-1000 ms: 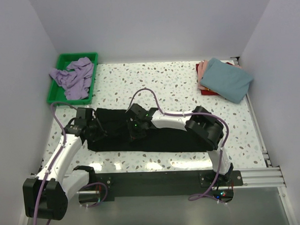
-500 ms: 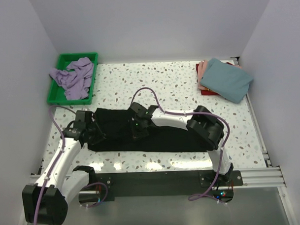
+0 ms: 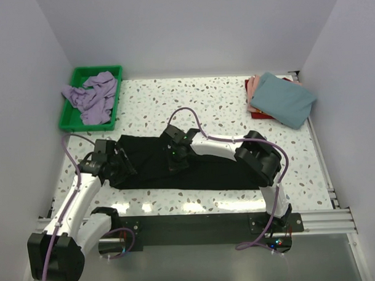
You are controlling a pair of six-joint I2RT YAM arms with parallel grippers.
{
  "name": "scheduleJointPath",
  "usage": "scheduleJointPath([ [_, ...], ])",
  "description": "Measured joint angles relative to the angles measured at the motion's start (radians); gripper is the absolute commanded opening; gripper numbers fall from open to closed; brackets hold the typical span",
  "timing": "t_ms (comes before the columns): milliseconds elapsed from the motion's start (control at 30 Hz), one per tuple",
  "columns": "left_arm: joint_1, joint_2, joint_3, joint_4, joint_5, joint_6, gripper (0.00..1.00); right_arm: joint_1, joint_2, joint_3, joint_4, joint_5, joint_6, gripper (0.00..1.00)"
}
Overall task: Fold and stack the t-shirts
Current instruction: Fold the tshirt
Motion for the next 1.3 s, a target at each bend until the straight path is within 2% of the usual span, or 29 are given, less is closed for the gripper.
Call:
scheduleJointPath([
  [233,0.0,0.129,0.086,0.045,-0.024,0.011,0.56,0.0,0.0,0.017,-0.021,0.001,-0.006,0.02],
  [500,0.0,0.331,0.126,0.199,-0.029,0.043,0.54,-0.002,0.0,0.023,-0.047,0.018,-0.015,0.02],
  [800,0.0,0.429,0.101,0.385,0.015,0.043,0.53,-0.005,0.0,0.027,-0.072,0.03,-0.027,0.02],
  [1300,0.0,0.502,0.101,0.418,-0.004,0.074,0.52,-0.033,0.0,0.027,-0.102,0.074,-0.057,0.03],
])
